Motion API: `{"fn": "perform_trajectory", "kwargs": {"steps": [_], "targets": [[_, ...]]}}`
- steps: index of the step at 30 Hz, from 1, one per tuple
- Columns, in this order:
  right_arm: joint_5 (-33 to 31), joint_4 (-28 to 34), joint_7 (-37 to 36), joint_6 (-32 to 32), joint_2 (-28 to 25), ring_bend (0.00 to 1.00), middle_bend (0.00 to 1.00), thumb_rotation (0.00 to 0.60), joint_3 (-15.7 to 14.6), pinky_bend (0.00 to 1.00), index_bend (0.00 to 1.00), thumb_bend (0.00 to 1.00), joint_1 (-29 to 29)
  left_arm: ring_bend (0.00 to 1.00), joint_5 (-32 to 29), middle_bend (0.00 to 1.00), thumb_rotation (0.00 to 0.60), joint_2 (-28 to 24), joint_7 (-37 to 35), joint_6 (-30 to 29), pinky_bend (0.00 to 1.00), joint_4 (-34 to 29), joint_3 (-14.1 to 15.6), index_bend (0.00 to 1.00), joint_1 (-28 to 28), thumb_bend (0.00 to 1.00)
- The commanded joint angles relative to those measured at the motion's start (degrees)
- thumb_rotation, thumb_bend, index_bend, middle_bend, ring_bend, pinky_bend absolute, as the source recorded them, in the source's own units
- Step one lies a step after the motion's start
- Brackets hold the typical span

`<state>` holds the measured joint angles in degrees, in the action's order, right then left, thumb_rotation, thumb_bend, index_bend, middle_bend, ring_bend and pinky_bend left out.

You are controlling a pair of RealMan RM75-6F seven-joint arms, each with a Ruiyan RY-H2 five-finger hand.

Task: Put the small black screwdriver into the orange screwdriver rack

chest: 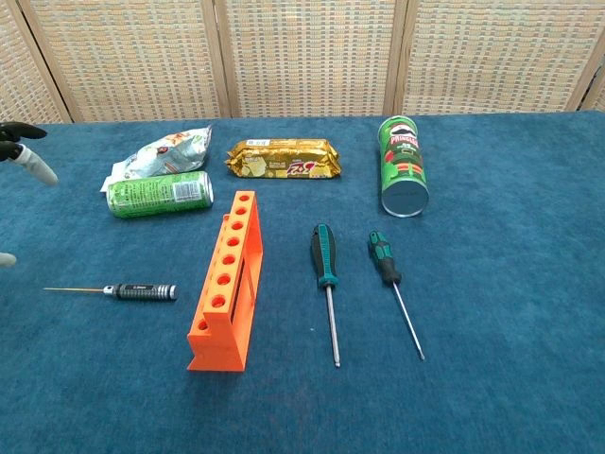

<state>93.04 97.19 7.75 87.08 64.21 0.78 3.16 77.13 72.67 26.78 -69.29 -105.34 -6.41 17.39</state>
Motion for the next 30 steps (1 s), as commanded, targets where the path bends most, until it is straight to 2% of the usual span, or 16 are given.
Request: {"fn": "perform_trajectory", "kwargs": {"steps": [1, 12, 23, 30], "targets": [[0.0, 0.0, -0.1, 0.1, 0.0, 0.00, 0.00, 0.600, 0.0, 0.00, 0.00, 0.22, 0.0, 0.00, -1.6, 0.00, 0.600, 1.7, 2.2, 1.2, 0.00, 0.4, -0.4, 0.29, 1.4, 0.24], [-0.2, -0.1, -0.9, 0.3, -0.3, 0.00, 0.00, 0.600, 0.2, 0.00, 0.00, 0.22, -0.1, 0.00, -10.5, 0.00, 0.600, 9.5, 10.2, 4.1, 0.00, 4.0, -1.9, 0.33, 6.6, 0.27], [-0.2, 0.0, -1.8, 0.6, -0.6, 0.00, 0.00, 0.600, 0.3, 0.00, 0.00, 0.22, -0.2, 0.00, -18.7, 0.00, 0.600, 16.1, 16.9, 5.0, 0.00, 8.2, -1.9, 0.36, 10.9, 0.28], [-0.3, -0.1, -2.4, 0.7, -0.8, 0.00, 0.00, 0.600, 0.3, 0.00, 0.00, 0.22, -0.2, 0.00, -21.0, 0.01, 0.600, 19.0, 18.7, 4.7, 0.00, 10.7, -1.4, 0.38, 12.3, 0.28]]}}
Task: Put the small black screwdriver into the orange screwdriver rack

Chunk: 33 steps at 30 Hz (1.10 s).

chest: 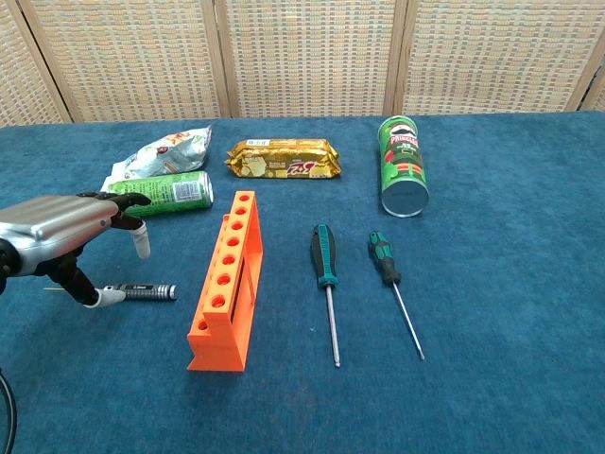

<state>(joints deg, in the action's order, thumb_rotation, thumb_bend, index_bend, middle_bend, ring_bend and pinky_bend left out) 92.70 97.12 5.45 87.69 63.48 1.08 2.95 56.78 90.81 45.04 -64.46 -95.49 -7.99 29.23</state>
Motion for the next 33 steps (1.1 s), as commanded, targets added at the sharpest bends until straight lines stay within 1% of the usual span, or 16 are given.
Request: {"fn": "perform_trajectory", "kwargs": {"steps": [1, 6, 12, 20, 24, 33], "targets": [[0.1, 0.0, -0.1, 0.1, -0.1, 0.00, 0.00, 0.600, 0.0, 0.00, 0.00, 0.22, 0.0, 0.00, -1.2, 0.01, 0.600, 1.4, 0.7, -0.1, 0.00, 1.4, 0.3, 0.38, 0.8, 0.28], [0.1, 0.0, -0.3, 0.1, -0.1, 0.00, 0.00, 0.600, 0.0, 0.00, 0.00, 0.22, 0.0, 0.00, -3.3, 0.01, 0.600, 3.3, 1.1, 0.2, 0.00, 3.8, 0.3, 0.40, 1.8, 0.29], [0.0, -0.1, -0.5, 0.0, -0.2, 0.00, 0.00, 0.600, 0.0, 0.00, 0.00, 0.22, 0.0, 0.00, -3.0, 0.01, 0.600, 4.8, 0.3, -0.5, 0.00, 5.6, 0.6, 0.42, 2.6, 0.30], [0.3, -0.1, -0.5, 0.1, -0.1, 0.00, 0.00, 0.600, -0.1, 0.00, 0.00, 0.22, 0.0, 0.00, -2.9, 0.01, 0.600, 5.9, -0.3, -1.2, 0.00, 6.0, 0.9, 0.43, 3.4, 0.30], [0.4, -0.1, -0.5, 0.1, -0.1, 0.00, 0.00, 0.600, -0.1, 0.00, 0.00, 0.22, 0.0, 0.00, -3.7, 0.01, 0.600, 6.6, 0.7, -1.5, 0.00, 6.2, 1.1, 0.44, 3.8, 0.30], [0.5, -0.1, -0.4, 0.1, -0.1, 0.00, 0.00, 0.600, -0.1, 0.00, 0.00, 0.22, 0.0, 0.00, -5.3, 0.02, 0.600, 7.9, 1.0, -1.6, 0.00, 7.4, 0.6, 0.45, 4.7, 0.30]]}}
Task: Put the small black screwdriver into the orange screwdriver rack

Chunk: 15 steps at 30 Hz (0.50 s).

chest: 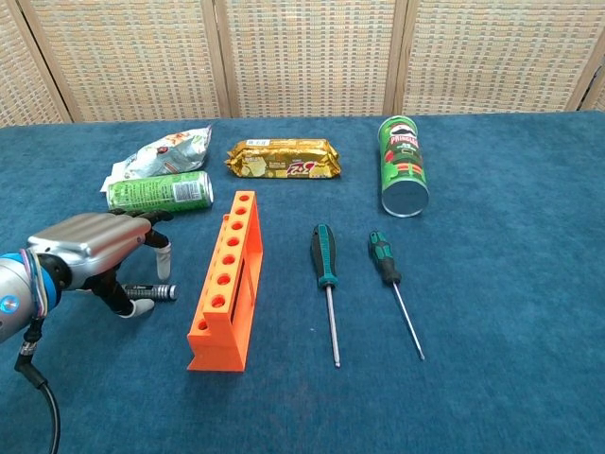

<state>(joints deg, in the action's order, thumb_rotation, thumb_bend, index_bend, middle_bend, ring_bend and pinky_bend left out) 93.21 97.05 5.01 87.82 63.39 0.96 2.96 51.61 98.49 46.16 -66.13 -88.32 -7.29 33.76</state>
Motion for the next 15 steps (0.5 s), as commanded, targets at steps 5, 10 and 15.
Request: {"fn": "perform_trajectory", "kwargs": {"steps": [5, 10, 15], "targets": [[0.0, 0.0, 0.0, 0.0, 0.0, 0.00, 0.00, 0.600, 0.0, 0.00, 0.00, 0.22, 0.0, 0.00, -0.4, 0.02, 0.600, 1.0, -0.1, 0.1, 0.00, 0.9, 0.1, 0.45, 0.6, 0.30], [0.3, 0.0, 0.1, 0.0, 0.1, 0.00, 0.00, 0.600, -0.1, 0.00, 0.00, 0.22, 0.0, 0.00, -0.5, 0.03, 0.600, 2.0, -0.6, 0.0, 0.00, 1.8, 0.2, 0.49, 0.9, 0.31], [0.2, 0.0, 0.1, -0.1, 0.1, 0.00, 0.00, 0.600, -0.1, 0.00, 0.00, 0.22, 0.0, 0.00, 0.2, 0.04, 0.600, 2.5, -1.6, -0.6, 0.00, 2.6, 0.2, 0.57, 0.9, 0.32]]}}
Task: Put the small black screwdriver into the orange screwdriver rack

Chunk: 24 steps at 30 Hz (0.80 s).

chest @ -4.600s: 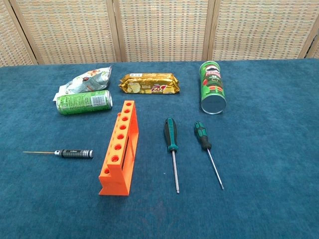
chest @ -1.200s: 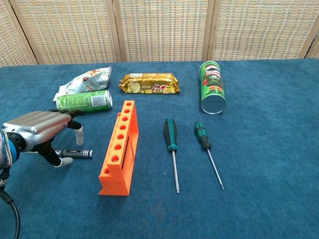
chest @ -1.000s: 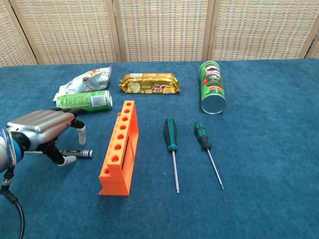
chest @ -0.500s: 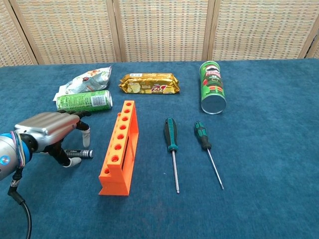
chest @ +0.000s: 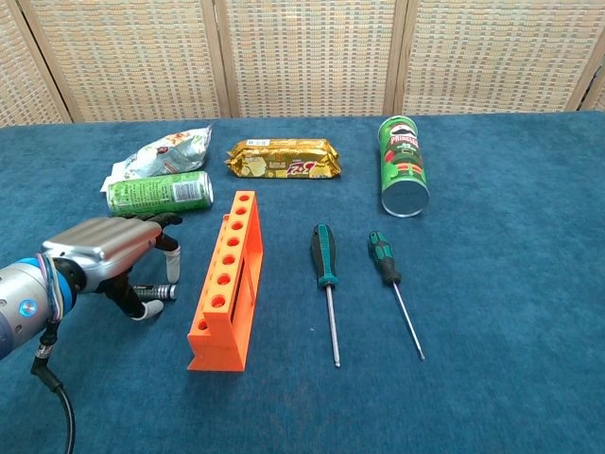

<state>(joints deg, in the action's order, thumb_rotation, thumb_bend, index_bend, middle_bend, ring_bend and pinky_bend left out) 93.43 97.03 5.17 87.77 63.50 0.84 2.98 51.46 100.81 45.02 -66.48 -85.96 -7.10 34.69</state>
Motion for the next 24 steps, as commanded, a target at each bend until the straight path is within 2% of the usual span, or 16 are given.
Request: {"fn": "perform_trajectory", "kwargs": {"steps": [1, 8, 16, 24], "targets": [[0.0, 0.0, 0.0, 0.0, 0.0, 0.00, 0.00, 0.600, 0.0, 0.00, 0.00, 0.22, 0.0, 0.00, 0.6, 0.04, 0.600, 0.3, -0.8, -0.4, 0.00, 0.3, 0.0, 0.59, -0.1, 0.32], [0.1, 0.0, 0.1, 0.1, 0.1, 0.00, 0.00, 0.600, 0.0, 0.00, 0.00, 0.22, 0.0, 0.00, 1.9, 0.05, 0.600, 0.2, -2.1, -1.0, 0.00, 0.2, 0.1, 0.64, -0.3, 0.35], [0.1, -0.1, -0.2, 0.3, 0.0, 0.00, 0.00, 0.600, 0.0, 0.00, 0.00, 0.22, -0.1, 0.00, 3.2, 0.05, 0.600, -1.4, -4.1, -1.9, 0.00, -1.9, -0.4, 0.65, -0.9, 0.36], [0.0, -0.2, -0.1, 0.1, 0.0, 0.00, 0.00, 0.600, 0.0, 0.00, 0.00, 0.22, 0.0, 0.00, 8.7, 0.05, 0.600, -7.9, -10.7, -5.9, 0.00, -11.5, -2.5, 0.65, -2.8, 0.36]]}}
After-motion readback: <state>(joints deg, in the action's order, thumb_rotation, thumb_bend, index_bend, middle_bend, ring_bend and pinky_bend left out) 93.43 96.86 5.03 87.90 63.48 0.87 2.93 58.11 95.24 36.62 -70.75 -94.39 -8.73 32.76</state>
